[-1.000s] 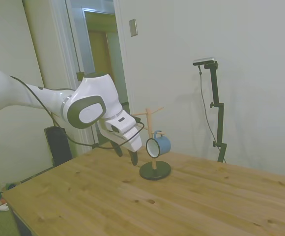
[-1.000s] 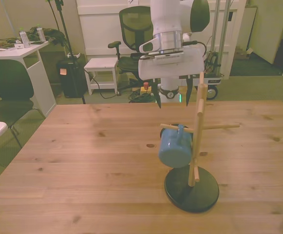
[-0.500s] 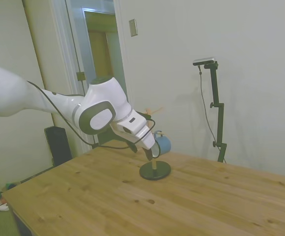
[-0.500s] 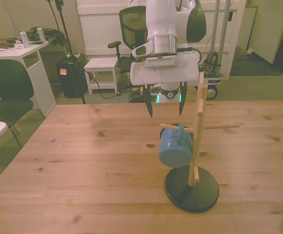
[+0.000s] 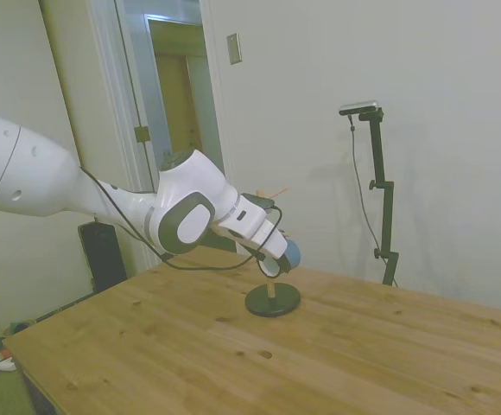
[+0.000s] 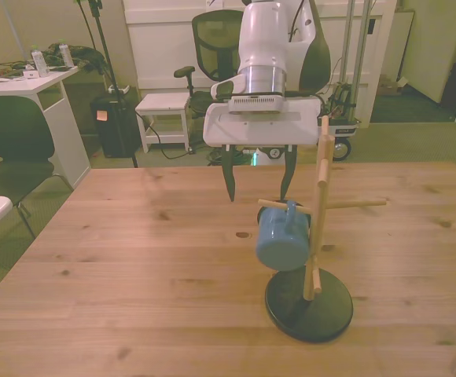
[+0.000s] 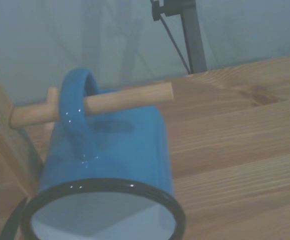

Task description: Unload the mug

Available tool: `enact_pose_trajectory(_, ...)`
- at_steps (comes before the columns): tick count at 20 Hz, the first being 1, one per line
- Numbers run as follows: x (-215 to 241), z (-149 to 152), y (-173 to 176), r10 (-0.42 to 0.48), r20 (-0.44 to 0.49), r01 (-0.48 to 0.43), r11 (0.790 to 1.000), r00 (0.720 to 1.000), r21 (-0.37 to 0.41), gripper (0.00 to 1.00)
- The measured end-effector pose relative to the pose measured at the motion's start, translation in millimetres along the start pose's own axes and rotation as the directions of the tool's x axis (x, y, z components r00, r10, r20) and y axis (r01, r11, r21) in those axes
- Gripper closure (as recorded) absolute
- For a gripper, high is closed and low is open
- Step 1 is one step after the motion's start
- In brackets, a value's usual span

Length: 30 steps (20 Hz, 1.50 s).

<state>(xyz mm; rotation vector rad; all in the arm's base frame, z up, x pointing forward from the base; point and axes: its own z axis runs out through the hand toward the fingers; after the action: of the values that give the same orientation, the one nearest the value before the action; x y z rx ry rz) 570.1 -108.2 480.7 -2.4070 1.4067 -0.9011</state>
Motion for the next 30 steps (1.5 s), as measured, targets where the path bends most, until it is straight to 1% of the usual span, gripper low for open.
enact_pose_trajectory(7, 3, 11, -18, -0.03, -0.048, 0.029, 1.0, 0.998, -0.011, 0.0)
enact_pose_trajectory(12, -2, 17, -26, -0.052, -0.055, 0.051, 0.999, 0.997, -0.017, 0.0)
enact_pose_trajectory(17, 8, 24, -32, -0.034, -0.073, 0.032, 0.999, 0.997, -0.023, 0.0)
enact_pose_trajectory(23, 22, 34, -49, -0.026, -0.074, 0.023, 0.999, 0.997, -0.041, 0.0)
enact_pose_trajectory(30, 24, 43, -51, -0.026, -0.07, 0.023, 0.998, 0.997, -0.053, 0.0)
